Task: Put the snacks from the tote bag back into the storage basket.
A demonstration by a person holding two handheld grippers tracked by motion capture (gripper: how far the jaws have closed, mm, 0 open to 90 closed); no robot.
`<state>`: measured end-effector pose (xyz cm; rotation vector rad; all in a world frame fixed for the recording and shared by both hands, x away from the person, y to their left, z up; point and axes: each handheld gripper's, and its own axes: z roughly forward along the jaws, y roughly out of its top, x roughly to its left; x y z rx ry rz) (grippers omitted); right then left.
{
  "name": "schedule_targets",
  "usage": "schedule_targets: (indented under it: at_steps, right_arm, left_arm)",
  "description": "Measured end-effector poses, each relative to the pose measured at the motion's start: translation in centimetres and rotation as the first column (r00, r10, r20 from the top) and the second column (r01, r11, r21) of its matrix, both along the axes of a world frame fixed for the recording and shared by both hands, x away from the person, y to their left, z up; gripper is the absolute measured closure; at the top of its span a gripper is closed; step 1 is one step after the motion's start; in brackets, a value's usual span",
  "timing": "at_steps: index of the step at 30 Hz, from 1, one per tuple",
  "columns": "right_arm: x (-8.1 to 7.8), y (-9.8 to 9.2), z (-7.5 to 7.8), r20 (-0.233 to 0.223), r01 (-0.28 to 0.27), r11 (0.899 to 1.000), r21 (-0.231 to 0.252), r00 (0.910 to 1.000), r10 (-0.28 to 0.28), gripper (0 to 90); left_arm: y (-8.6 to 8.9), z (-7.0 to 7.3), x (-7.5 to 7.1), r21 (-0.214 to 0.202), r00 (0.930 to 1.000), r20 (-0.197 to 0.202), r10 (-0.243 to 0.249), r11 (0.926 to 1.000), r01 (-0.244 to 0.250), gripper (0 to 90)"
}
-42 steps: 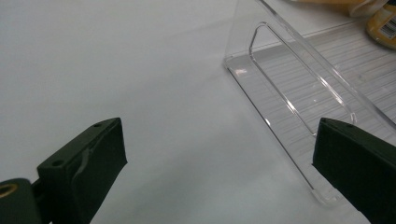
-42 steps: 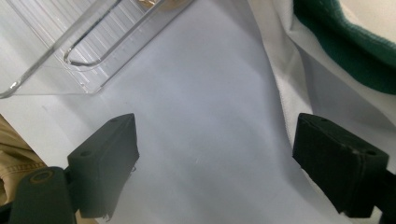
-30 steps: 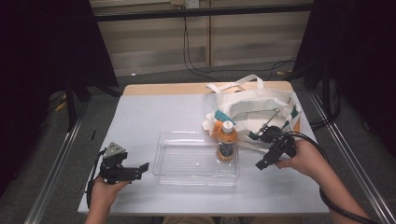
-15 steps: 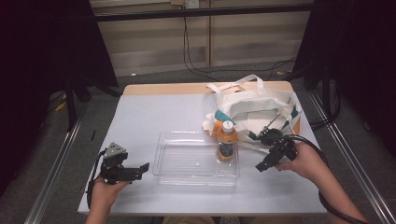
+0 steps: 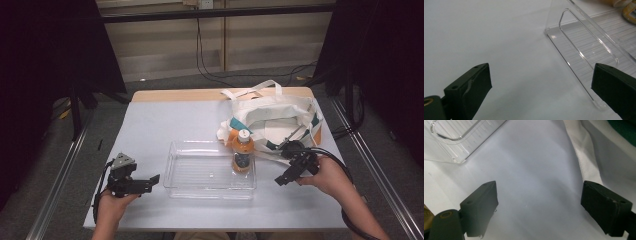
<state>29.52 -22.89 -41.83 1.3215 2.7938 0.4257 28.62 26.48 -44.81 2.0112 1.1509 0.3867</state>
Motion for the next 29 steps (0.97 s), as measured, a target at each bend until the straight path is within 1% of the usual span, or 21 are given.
schedule_targets:
  at_steps: [3,5,9,10,12,14,15,17,18,19,20,21,24,26,29]
  right_arm:
    - [0.0,-0.1,-0.3,0.002,0.008,1.000,0.003,1.0000,-0.008,13.5]
    - [0.0,-0.1,-0.4,0.004,0.003,1.000,0.004,1.0000,-0.003,13.5]
    - [-0.2,-0.3,-0.7,0.011,0.000,1.000,0.012,0.9999,0.000,13.6]
    - [-0.2,-0.3,-0.8,0.008,0.007,1.000,0.014,0.9999,-0.007,13.7]
    - [-0.3,-0.6,-1.1,0.014,0.003,1.000,0.012,0.9999,-0.003,13.8]
    - [-0.3,-0.8,-1.2,0.012,0.021,1.000,0.016,0.9997,-0.021,13.8]
    - [-0.3,-1.0,-1.2,0.010,0.030,0.999,0.028,0.9995,-0.030,13.9]
    - [-0.4,-1.3,-1.1,0.024,0.024,0.998,0.059,0.9994,-0.026,14.0]
    - [-0.5,-1.3,-1.0,0.033,0.032,0.996,0.082,0.9989,-0.035,14.0]
    - [-0.5,-1.5,-0.9,0.039,0.027,0.995,0.091,0.9988,-0.031,14.0]
    - [-0.6,-1.5,-0.9,0.047,0.023,0.995,0.096,0.9985,-0.027,14.0]
    - [-0.7,-1.5,-0.8,0.046,0.032,0.994,0.100,0.9983,-0.037,14.0]
    - [-0.9,-1.6,-0.6,0.059,0.029,0.995,0.100,0.9976,-0.035,13.9]
    - [-0.9,-1.6,-0.7,0.070,0.021,0.994,0.108,0.9971,-0.029,13.7]
    - [-1.0,-1.7,-0.9,0.075,0.012,0.993,0.117,0.9969,-0.021,13.7]
  left_arm:
    - [0.0,0.0,0.0,0.000,1.0000,0.002,0.001,1.0000,-0.001,2.5]
    - [0.0,0.0,0.0,-0.006,1.0000,0.001,0.002,1.0000,-0.002,2.5]
    - [0.0,0.0,0.0,-0.002,1.0000,0.001,0.005,1.0000,-0.005,2.5]
    - [0.0,0.1,0.0,-0.001,1.0000,-0.001,0.001,1.0000,-0.001,2.5]
    - [-0.1,0.1,0.0,-0.009,1.0000,0.004,0.001,1.0000,-0.001,2.5]
    - [-0.1,0.2,0.0,-0.007,1.0000,0.007,0.000,1.0000,0.000,2.5]
    - [-0.1,0.2,0.0,-0.006,1.0000,0.007,0.000,1.0000,0.000,2.6]
    - [-0.1,0.2,0.0,-0.002,1.0000,0.005,-0.004,1.0000,0.004,2.6]
    - [-0.1,0.2,0.0,-0.005,1.0000,0.006,0.000,1.0000,0.000,2.6]
    - [-0.1,0.1,0.0,-0.005,1.0000,0.006,-0.001,1.0000,0.001,2.5]
    - [-0.2,0.1,0.0,-0.004,1.0000,0.008,0.004,1.0000,-0.004,2.6]
    - [-0.2,0.2,0.0,-0.003,1.0000,0.008,0.002,1.0000,-0.002,2.5]
    - [-0.1,0.2,0.0,-0.004,0.9999,0.011,0.001,1.0000,-0.001,2.5]
    - [-0.1,0.3,0.0,-0.004,1.0000,0.009,-0.001,1.0000,0.001,2.6]
    - [-0.2,0.2,0.0,-0.008,0.9999,0.011,0.003,1.0000,-0.003,2.6]
